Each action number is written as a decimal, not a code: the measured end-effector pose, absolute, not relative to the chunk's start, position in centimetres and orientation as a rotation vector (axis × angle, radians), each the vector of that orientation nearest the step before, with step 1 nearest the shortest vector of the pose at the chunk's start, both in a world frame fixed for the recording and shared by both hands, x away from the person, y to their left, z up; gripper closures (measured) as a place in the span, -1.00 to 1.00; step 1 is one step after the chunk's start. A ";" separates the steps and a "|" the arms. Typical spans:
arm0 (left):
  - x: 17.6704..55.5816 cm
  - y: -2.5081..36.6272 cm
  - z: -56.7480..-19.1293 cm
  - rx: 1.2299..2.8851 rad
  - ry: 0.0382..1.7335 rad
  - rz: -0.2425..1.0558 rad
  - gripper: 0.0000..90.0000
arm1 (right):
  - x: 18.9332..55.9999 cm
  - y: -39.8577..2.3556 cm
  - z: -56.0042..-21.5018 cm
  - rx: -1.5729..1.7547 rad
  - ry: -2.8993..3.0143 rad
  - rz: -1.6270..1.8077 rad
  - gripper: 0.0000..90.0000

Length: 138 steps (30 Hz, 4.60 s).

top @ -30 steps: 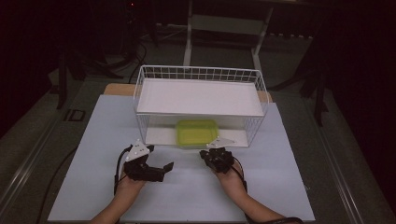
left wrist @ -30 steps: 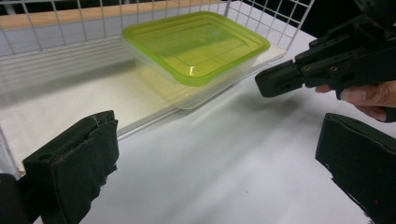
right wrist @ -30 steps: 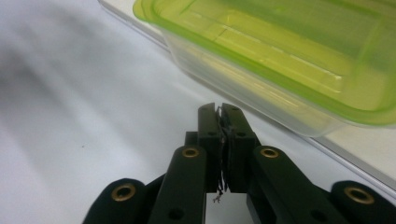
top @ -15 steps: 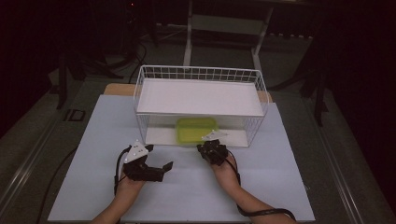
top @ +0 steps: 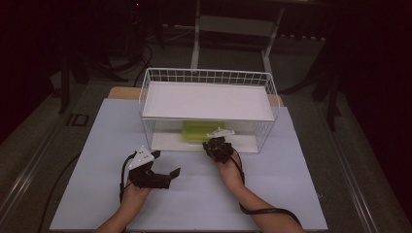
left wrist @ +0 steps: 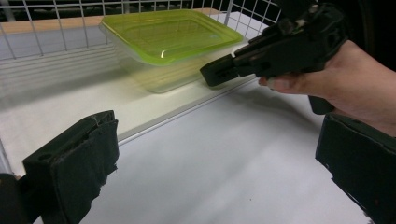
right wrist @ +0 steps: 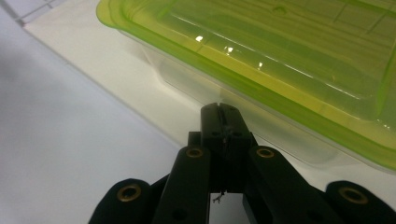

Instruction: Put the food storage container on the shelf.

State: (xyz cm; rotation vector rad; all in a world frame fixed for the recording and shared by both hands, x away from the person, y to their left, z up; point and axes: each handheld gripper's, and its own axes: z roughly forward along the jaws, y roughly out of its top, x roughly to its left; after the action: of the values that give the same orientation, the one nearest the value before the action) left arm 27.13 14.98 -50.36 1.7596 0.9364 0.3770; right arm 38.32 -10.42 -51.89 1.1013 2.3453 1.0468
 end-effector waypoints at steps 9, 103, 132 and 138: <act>26.9 14.9 -50.3 1.750 0.926 0.376 -1.00 | 39.8 -9.8 -51.9 1.099 2.315 1.033 1.00; 22.3 19.0 -50.1 1.781 0.733 0.210 -1.00 | 26.9 -25.9 -48.9 0.968 2.295 1.331 -0.69; 22.6 19.2 -50.5 1.759 0.721 0.164 -1.00 | 27.5 -26.4 -49.8 0.958 2.404 1.389 -0.68; 22.8 19.3 -50.7 1.759 0.733 0.162 -1.00 | 27.7 -26.5 -49.8 0.968 2.408 1.379 -0.68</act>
State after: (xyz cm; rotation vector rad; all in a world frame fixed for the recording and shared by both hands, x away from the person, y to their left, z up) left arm 22.84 19.30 -50.68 1.7591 0.7330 0.1620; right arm 27.68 -26.47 -49.85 0.9683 2.4078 1.3786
